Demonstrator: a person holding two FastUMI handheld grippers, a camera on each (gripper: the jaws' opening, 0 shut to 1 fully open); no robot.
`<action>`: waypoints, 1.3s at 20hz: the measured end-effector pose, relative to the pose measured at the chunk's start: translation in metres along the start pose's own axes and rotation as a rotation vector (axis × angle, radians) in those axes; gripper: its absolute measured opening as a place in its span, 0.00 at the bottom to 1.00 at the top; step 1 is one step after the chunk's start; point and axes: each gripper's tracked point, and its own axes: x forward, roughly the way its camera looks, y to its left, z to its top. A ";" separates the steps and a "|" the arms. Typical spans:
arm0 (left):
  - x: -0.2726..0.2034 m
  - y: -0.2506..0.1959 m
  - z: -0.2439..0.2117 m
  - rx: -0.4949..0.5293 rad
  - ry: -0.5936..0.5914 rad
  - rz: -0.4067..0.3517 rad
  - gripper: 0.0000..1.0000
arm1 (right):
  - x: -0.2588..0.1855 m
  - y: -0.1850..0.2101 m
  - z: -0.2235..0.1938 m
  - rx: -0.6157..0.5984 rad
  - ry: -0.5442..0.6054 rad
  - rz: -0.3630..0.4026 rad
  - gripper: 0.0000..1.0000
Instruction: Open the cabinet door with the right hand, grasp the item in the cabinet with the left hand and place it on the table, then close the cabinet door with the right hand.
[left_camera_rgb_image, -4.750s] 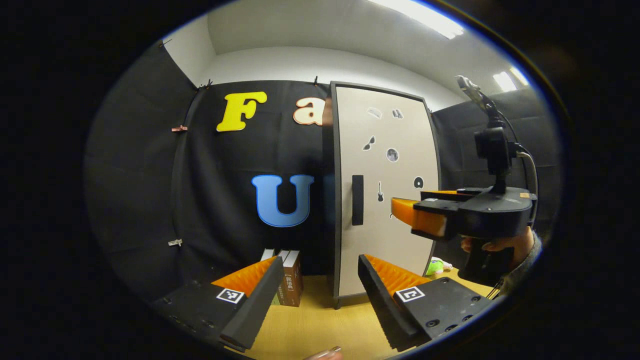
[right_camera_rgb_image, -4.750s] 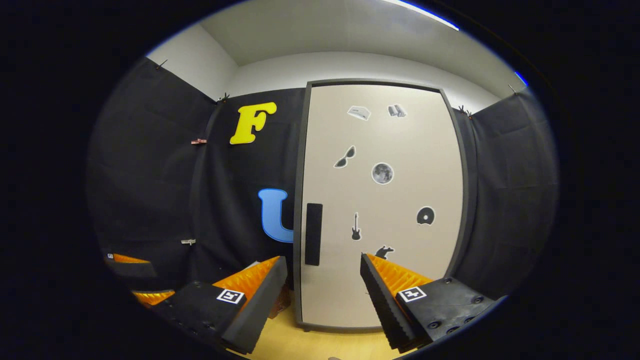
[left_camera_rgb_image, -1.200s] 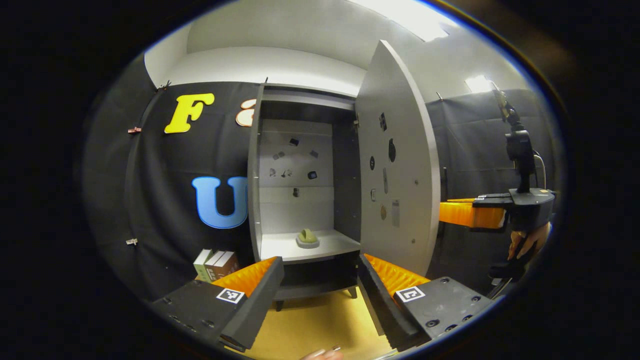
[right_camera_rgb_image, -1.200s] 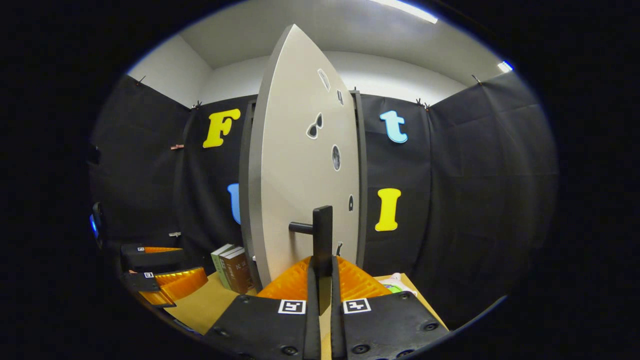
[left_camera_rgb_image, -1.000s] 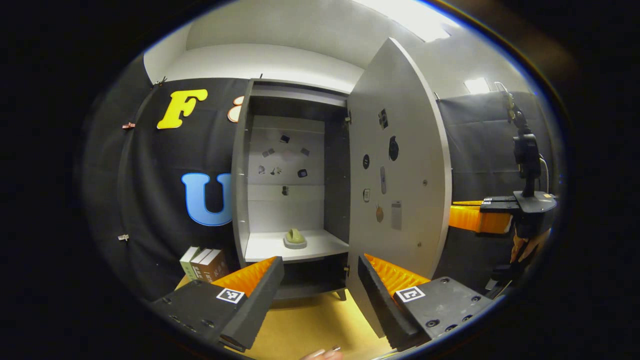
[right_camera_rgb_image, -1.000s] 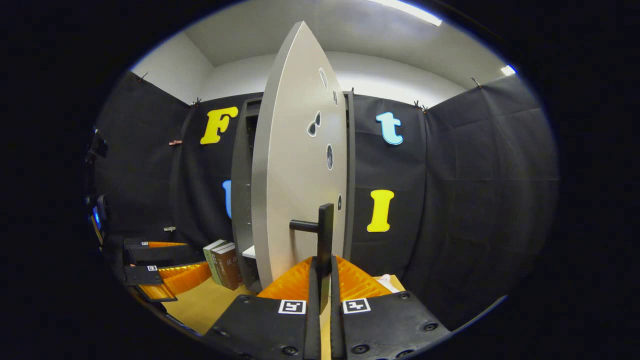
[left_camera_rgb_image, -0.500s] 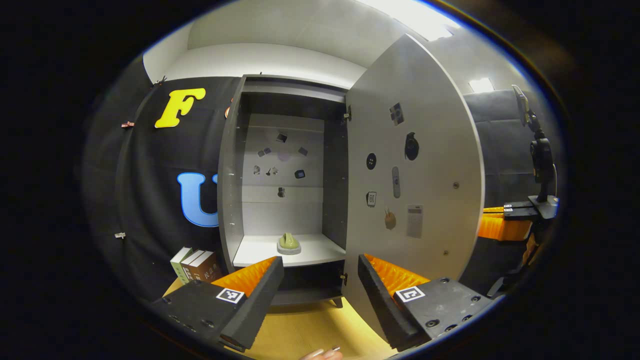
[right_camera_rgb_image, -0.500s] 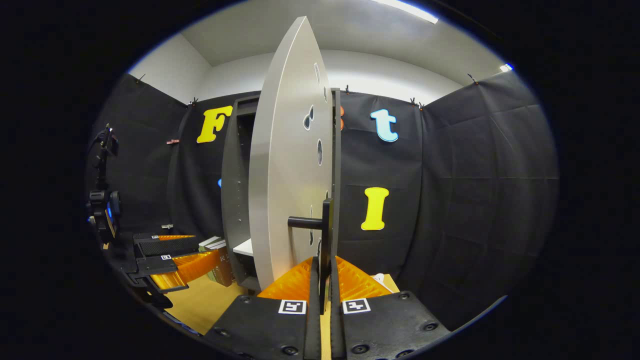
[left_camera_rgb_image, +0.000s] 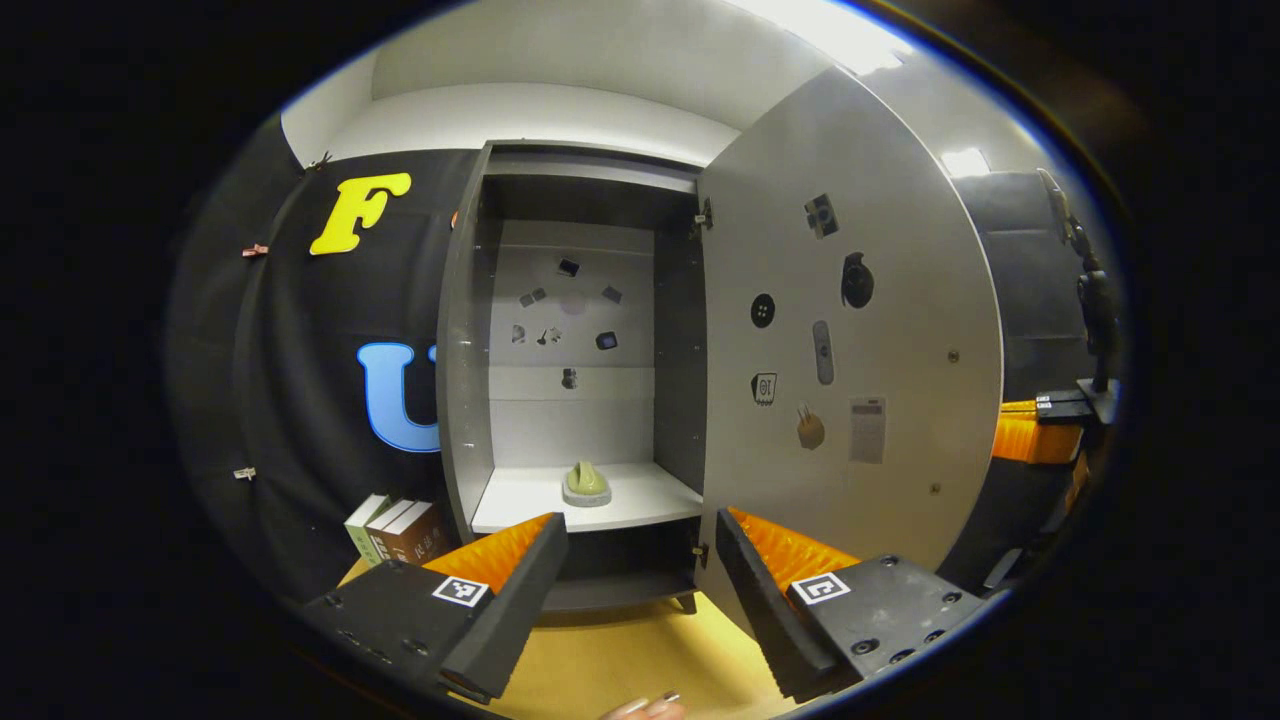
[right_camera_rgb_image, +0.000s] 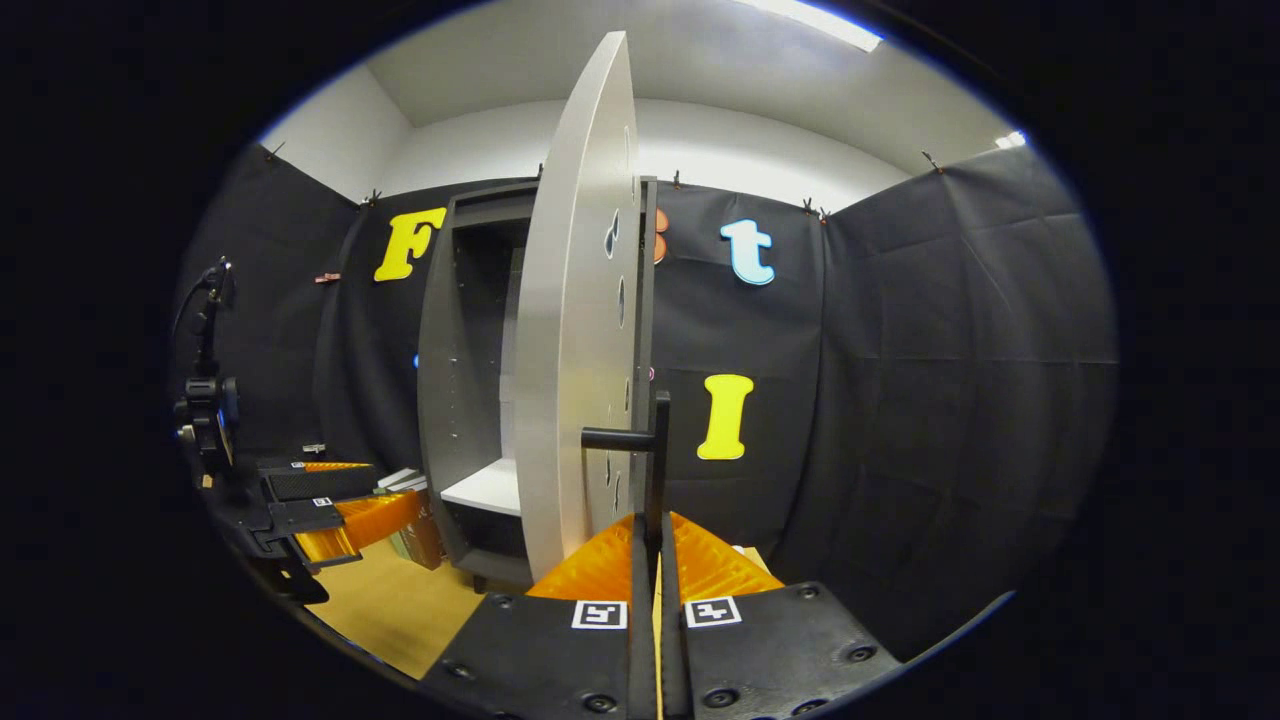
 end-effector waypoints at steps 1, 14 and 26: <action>-0.001 0.004 0.000 -0.001 0.001 -0.003 0.94 | 0.000 0.000 0.000 -0.004 0.000 -0.011 0.06; -0.027 0.068 0.006 0.002 -0.015 -0.060 0.94 | -0.028 0.002 0.010 -0.099 -0.029 -0.104 0.06; 0.111 0.090 0.016 0.001 0.056 -0.108 0.95 | -0.003 0.062 0.011 -0.087 -0.090 0.129 0.68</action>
